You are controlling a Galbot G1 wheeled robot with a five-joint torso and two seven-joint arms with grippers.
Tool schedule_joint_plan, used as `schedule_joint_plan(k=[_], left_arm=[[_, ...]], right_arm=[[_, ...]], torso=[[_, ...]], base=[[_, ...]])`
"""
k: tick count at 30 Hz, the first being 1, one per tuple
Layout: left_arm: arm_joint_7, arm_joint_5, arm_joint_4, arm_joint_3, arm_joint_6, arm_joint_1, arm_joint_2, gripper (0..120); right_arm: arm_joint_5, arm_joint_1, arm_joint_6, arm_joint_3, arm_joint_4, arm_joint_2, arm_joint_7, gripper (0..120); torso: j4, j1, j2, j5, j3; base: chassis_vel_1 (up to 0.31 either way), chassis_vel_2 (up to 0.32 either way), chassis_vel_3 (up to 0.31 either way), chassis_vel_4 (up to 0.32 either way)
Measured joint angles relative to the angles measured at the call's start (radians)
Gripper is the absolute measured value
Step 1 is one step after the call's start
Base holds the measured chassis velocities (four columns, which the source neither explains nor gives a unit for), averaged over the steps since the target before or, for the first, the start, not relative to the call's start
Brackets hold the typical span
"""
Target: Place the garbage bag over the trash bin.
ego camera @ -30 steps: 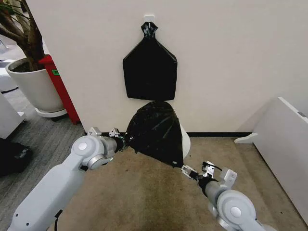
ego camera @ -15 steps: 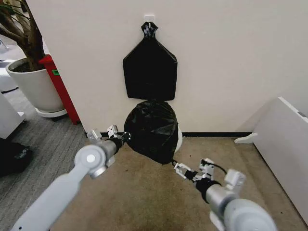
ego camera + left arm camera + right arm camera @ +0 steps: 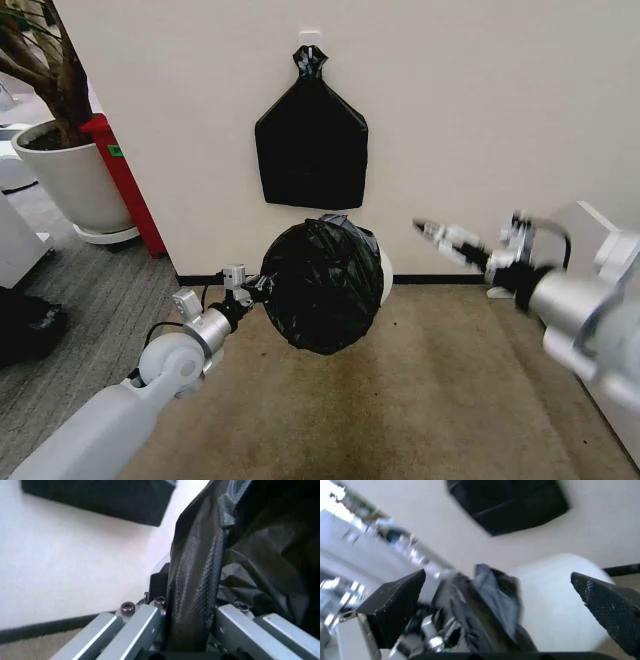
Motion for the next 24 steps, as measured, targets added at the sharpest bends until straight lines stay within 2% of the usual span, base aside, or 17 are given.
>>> schedule_joint_plan(k=[1,4,6,14,24], left_arm=[[0.0,0.0,0.0,0.0,0.0,0.0,0.0,1],[0.013,0.015,-0.008,0.0,-0.006,-0.01,0.008,1],[0.014,0.02,-0.013,0.001,-0.008,-0.015,0.009,1],[0.011,0.022,-0.047,0.003,-0.007,-0.018,0.02,1],[0.0,0.011,-0.061,0.005,0.001,-0.024,0.03,1]], right_arm=[[0.0,0.0,0.0,0.0,0.0,0.0,0.0,100],[0.052,0.089,-0.16,-0.053,-0.093,-0.02,-0.079,100],[0.044,0.103,-0.191,-0.074,-0.119,-0.027,-0.103,100],[-0.015,0.119,-0.206,-0.166,-0.192,-0.011,-0.107,100],[-0.004,0.119,-0.182,-0.191,-0.166,0.029,-0.058,100]], torso=[[0.0,0.0,0.0,0.0,0.0],[0.0,0.0,0.0,0.0002,0.0],[-0.0003,0.0,0.0,0.0001,0.0],[-0.0003,0.0,0.0,0.0002,0.0],[-0.0003,0.0,0.0,-0.0001,0.0]], base=[[0.0,0.0,0.0,0.0],[0.0,0.0,0.0,0.0],[0.0,0.0,0.0,0.0],[0.0,0.0,0.0,0.0],[0.0,0.0,0.0,0.0]])
